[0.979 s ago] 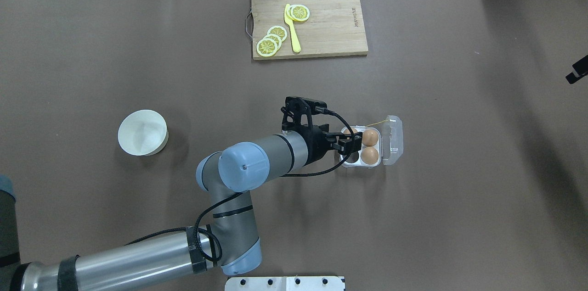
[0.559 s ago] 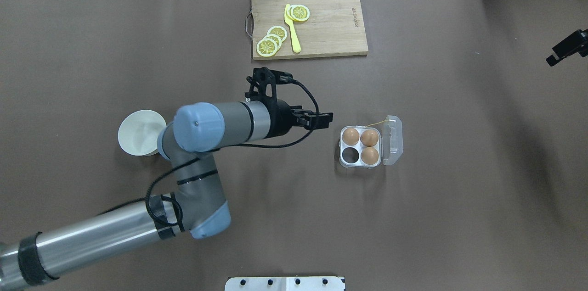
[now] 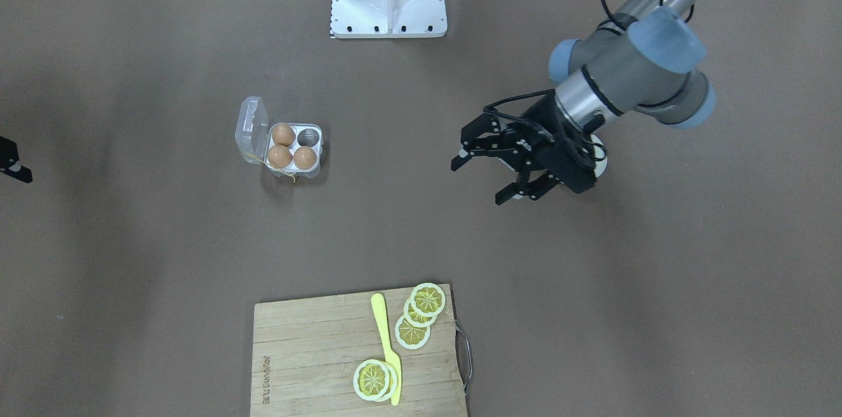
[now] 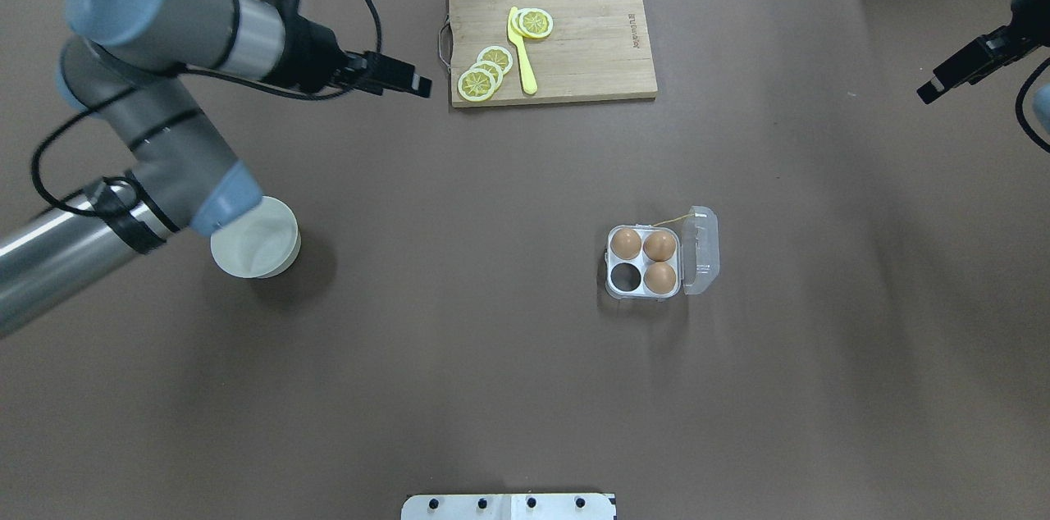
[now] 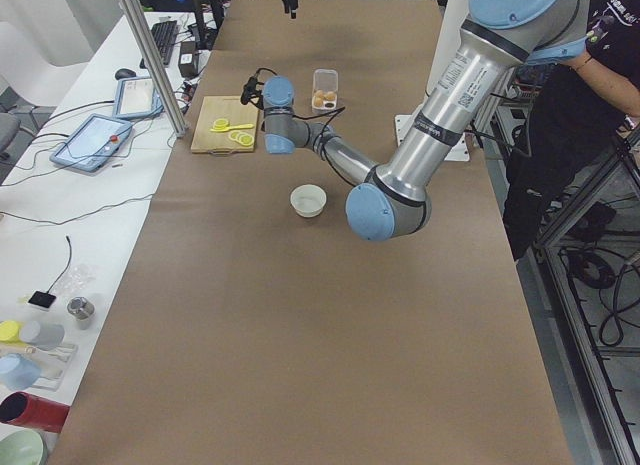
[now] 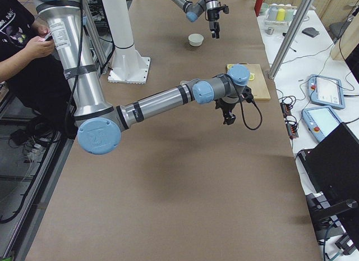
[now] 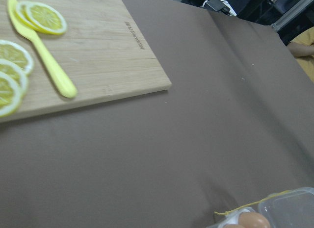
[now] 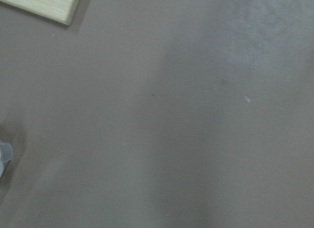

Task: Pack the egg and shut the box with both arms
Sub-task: 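Withdraw the left gripper from the box while the right arm moves in, then push the open clear lid down over the eggs with the right gripper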

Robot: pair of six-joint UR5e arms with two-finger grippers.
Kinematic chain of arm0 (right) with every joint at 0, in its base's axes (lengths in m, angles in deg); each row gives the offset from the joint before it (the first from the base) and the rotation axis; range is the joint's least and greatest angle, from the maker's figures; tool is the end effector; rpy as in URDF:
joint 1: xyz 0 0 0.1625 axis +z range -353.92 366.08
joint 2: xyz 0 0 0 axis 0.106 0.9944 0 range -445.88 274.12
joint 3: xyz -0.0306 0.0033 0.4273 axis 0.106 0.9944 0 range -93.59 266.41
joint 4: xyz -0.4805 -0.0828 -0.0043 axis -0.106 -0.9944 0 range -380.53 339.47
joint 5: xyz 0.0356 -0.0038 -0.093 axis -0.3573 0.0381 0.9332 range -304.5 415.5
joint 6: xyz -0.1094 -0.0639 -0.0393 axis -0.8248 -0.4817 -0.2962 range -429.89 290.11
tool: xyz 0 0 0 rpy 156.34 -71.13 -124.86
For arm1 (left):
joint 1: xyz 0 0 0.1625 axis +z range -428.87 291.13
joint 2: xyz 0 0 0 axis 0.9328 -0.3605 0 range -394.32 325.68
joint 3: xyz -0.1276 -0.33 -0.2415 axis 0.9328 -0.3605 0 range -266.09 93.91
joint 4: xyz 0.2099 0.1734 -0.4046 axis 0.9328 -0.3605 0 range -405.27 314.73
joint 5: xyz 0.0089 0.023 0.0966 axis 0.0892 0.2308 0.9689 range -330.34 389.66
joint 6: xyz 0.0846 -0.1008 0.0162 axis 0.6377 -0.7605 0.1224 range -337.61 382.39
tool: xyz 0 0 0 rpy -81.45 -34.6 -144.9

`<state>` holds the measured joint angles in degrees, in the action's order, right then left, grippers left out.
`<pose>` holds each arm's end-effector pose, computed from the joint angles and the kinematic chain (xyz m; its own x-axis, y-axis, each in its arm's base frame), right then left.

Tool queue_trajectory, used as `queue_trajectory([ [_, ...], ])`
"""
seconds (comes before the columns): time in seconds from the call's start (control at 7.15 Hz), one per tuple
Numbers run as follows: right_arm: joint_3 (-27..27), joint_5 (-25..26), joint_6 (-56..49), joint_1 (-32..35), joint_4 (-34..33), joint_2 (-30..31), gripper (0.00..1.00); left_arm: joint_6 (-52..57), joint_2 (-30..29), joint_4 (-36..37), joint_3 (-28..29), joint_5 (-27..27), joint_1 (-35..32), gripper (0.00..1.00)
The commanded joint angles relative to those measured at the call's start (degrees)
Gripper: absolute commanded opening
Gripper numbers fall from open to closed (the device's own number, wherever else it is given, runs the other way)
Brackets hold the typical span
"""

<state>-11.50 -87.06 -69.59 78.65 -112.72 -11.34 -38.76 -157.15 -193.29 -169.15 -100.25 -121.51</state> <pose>-0.1732 -0.6446 0.4286 0.4954 -0.4513 0.7422 0.2767 0.8920 0.3576 0.4265 -0.6381 0.2292 0.1638 0.3955 -0.9037 0.1638 0.8925 0.4203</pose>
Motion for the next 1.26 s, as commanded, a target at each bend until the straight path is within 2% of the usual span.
queue_trajectory([
  [0.0,-2.98,-0.71,3.72,-8.26,0.16,-1.15,0.82,10.72,6.96,2.63,-0.09,-10.16,-11.21,0.96],
  [0.14,-2.90,-0.27,5.32,-13.62,0.16,-2.46,0.78,15.31,9.17,5.17,0.00,-12.45,-14.91,0.96],
  [0.28,-2.99,-0.18,5.42,-17.68,0.25,-2.73,0.62,19.45,9.54,8.15,0.35,-13.95,-17.82,0.95],
  [0.42,-2.99,0.00,5.42,-20.07,0.25,-3.00,0.61,24.88,11.11,10.71,0.35,-13.97,-19.94,0.95],
  [0.84,-2.99,0.52,8.48,-24.66,0.25,-5.80,0.51,41.85,14.37,19.93,0.44,-12.74,-23.20,0.95],
  [1.12,-2.73,0.53,8.59,-25.89,0.16,-8.00,0.53,44.62,15.17,20.75,0.44,-12.74,-24.26,0.95],
])
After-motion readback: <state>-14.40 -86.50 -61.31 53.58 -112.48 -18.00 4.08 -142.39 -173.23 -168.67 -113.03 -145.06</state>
